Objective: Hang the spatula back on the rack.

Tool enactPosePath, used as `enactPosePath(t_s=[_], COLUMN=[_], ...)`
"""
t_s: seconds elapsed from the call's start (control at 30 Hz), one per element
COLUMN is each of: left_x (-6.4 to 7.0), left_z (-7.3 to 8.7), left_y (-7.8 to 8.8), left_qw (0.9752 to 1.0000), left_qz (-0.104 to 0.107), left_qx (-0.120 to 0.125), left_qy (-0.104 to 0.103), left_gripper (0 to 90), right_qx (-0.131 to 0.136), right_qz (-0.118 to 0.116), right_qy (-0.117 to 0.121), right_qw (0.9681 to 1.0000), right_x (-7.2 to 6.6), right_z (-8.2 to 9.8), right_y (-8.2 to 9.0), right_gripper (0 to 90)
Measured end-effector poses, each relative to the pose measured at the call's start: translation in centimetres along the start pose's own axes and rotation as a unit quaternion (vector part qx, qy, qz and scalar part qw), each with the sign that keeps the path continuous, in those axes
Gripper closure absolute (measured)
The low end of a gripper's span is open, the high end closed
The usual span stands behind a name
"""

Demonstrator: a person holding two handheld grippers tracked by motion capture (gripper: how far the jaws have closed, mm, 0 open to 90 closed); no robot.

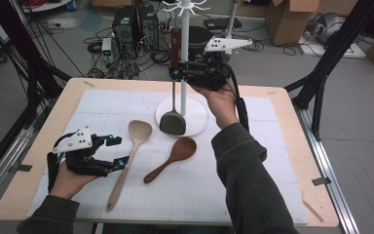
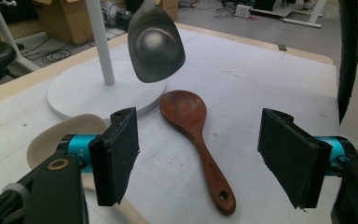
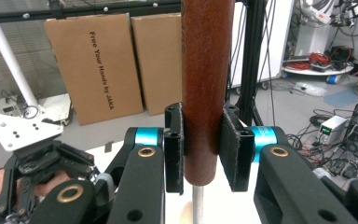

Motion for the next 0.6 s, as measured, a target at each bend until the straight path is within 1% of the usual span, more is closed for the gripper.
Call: enactPosePath(t_s=[0.23, 0.33, 0.57, 0.6], left_x=[-0.1, -0.1, 0.0, 0.0], left_z=[0.0, 0.0, -0.1, -0.1], left_y=[0.0, 0.1, 0.1, 0.1], left_qw=[1.0, 1.0, 1.0, 1.0], left_qz=[0.0, 0.0, 0.0, 0.0], left_qx=[0.0, 0.003, 0.003, 0.003], left_qy=[0.002, 0.002, 0.002, 0.002], left_gripper=[28.6, 28.6, 28.6, 28.6], right_qx=[0.0, -0.004, -0.008, -0.008], right_qz=[0.008, 0.011, 0.023, 0.023], right_qy=[-0.003, 0.0, -0.006, -0.006], right_qw=[1.0, 0.9999, 0.9997, 0.9997], right_x=[0.9, 1.4, 2.6, 2.6], right_z=[-0.6, -0.8, -1.5, -1.5], right_y=[-0.5, -0.7, -0.8, -0.8], right_gripper=[73.6, 73.6, 73.5, 73.5])
Point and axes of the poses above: each handheld gripper's, and its own axes: y roughly backward along the jaws, z roughly out of its underside, x roughly to its right, the point moved 1 cm from there along -y, roughly forward along the jaws, and after that the axes turned 12 degrees about y, right-handed, at the moved point
